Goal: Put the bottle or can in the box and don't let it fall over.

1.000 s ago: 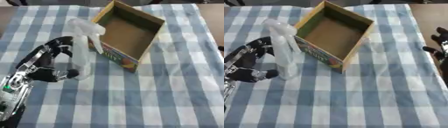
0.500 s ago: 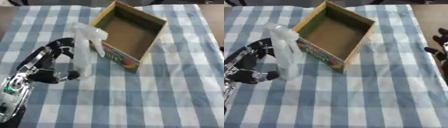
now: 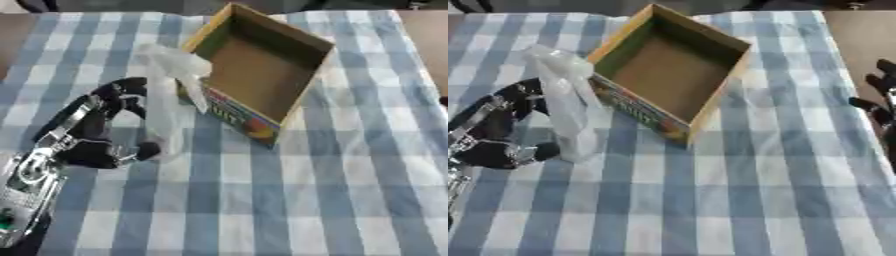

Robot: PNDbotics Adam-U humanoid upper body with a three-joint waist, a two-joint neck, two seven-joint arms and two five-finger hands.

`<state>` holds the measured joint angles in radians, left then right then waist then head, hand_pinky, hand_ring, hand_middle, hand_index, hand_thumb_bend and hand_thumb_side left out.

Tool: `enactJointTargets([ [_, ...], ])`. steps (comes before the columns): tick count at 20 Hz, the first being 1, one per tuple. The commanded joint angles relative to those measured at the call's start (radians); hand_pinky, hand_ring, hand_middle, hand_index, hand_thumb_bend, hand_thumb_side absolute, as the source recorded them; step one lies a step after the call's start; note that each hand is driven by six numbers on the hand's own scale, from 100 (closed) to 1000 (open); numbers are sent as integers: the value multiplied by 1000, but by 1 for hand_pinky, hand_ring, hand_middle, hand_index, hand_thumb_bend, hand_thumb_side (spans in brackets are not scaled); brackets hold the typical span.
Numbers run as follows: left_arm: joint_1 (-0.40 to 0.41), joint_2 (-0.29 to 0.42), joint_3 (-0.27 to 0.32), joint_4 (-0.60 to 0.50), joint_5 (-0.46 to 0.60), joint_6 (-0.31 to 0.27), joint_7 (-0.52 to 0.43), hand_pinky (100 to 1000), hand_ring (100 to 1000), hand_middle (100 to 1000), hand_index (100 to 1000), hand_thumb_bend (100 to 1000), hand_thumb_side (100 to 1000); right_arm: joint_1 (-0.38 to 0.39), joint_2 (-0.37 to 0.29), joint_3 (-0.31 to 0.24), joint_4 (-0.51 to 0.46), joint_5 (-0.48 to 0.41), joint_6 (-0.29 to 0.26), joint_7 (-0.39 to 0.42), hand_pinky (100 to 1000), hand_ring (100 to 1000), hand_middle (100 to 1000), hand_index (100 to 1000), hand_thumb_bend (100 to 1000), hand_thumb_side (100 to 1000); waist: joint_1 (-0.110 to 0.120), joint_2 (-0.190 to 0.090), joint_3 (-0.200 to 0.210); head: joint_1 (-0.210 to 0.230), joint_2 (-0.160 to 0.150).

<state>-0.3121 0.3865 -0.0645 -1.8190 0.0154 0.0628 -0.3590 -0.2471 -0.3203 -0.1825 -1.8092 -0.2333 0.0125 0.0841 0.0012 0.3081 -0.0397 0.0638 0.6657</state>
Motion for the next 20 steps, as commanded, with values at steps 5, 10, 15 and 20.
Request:
enactJointTargets([
  [5,4,8,3,-28,-1,7,33,1000,639,767,920,645,272,-8,-10,-3,-9,5,-3,5,806,1000,1000,902,100,654,-3,-11,1,3,-17],
  [10,12,7,7,-36,5,15,62,1000,639,767,920,626,273,-7,-9,-3,-9,6,-3,5,807,1000,1000,902,100,658,-3,-9,2,3,-20],
  [15,19,10,14,-41,-8,27,94,1000,648,778,929,682,277,-6,-9,-4,-9,7,-3,5,807,1000,1000,903,100,660,-2,-11,2,1,-21],
  [20,20,10,21,-37,-26,44,119,1000,662,790,950,729,281,-4,-8,-5,-8,7,-3,5,807,1000,1000,903,100,662,-2,-13,2,-1,-25],
])
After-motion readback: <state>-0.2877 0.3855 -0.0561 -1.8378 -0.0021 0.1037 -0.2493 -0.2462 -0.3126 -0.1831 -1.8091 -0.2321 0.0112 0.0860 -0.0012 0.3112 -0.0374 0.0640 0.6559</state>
